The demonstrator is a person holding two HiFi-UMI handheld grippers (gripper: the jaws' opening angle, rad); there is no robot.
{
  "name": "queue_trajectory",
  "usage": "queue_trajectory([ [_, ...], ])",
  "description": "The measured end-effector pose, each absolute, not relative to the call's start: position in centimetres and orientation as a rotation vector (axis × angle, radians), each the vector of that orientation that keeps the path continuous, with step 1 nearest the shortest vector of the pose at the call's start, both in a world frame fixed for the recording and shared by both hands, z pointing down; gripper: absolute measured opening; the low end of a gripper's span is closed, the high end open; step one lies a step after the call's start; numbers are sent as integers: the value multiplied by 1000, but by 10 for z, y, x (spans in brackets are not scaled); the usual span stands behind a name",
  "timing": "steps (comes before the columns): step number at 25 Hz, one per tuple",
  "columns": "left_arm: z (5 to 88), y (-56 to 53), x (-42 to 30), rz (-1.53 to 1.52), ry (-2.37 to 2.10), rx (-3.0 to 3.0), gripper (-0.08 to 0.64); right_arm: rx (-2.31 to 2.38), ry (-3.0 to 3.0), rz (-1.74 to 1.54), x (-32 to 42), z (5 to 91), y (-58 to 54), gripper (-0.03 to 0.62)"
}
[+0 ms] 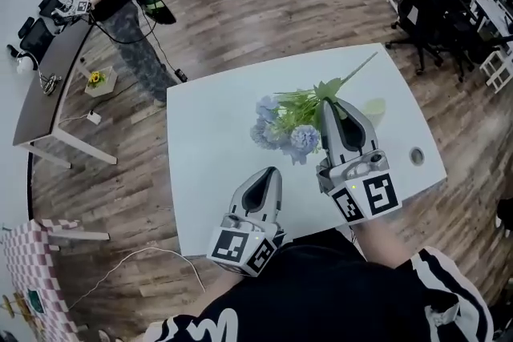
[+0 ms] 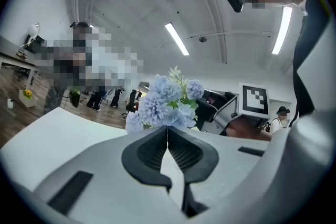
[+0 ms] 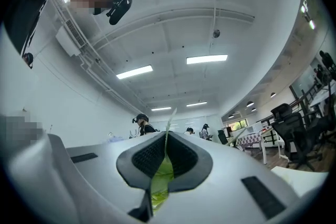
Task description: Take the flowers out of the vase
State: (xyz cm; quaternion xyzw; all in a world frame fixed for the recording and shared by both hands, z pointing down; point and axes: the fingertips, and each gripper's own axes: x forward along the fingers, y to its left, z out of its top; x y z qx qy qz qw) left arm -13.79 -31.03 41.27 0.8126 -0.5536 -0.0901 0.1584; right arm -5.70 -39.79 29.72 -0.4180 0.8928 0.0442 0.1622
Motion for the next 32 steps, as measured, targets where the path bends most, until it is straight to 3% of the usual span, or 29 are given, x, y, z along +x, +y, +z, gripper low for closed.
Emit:
queue_trajectory([
  [32, 440, -271, -185, -194, -1718, 2169, 8, -1097, 2803, -160, -134, 422, -397, 20],
])
